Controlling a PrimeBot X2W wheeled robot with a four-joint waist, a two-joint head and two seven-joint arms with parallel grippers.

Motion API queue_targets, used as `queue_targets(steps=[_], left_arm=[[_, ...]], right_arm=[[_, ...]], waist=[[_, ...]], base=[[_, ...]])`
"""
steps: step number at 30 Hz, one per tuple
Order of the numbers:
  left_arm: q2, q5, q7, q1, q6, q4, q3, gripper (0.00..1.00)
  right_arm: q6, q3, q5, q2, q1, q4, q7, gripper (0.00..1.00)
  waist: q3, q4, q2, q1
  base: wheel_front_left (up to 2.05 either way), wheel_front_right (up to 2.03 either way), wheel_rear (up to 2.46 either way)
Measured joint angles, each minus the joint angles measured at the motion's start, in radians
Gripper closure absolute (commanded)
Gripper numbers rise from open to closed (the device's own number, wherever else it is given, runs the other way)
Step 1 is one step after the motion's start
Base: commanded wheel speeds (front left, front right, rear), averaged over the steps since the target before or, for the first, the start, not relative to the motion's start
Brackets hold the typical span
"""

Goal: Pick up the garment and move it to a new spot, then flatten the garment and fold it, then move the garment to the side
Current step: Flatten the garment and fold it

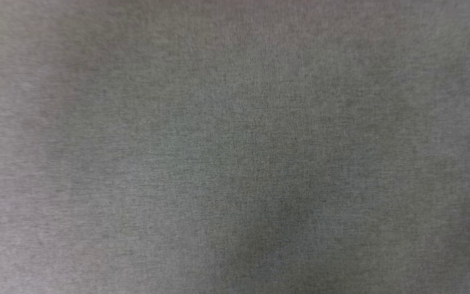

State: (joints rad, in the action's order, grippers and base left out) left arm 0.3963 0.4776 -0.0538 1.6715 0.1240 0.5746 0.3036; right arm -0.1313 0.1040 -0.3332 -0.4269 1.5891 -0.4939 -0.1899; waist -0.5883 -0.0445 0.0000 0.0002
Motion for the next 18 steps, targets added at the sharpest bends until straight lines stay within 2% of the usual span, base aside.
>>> queue_targets(steps=[11,16,18], left_arm=[[-0.038,0.029,-0.057,-0.014,-0.081,0.231,0.025,1.0],[-0.063,0.058,-0.1,-0.092,-0.11,0.309,0.023,1.0],[-0.078,0.087,-0.122,-0.157,-0.132,0.348,0.016,1.0]], right_arm=[[0.0,0.196,-0.089,0.037,0.064,-0.209,0.105,1.0],[0.0,0.274,-0.139,0.045,0.012,-0.28,0.12,1.0],[0.0,0.323,-0.188,0.038,-0.062,-0.302,0.108,1.0]], waist=[[-0.091,-0.008,0.0,0.0],[-0.07,-0.002,0.0,-0.0001],[-0.041,0.002,0.0,-0.0001]], base=[[0.0,0.0,0.0],[0.0,0.0,0.0],[0.0,0.0,0.0]])
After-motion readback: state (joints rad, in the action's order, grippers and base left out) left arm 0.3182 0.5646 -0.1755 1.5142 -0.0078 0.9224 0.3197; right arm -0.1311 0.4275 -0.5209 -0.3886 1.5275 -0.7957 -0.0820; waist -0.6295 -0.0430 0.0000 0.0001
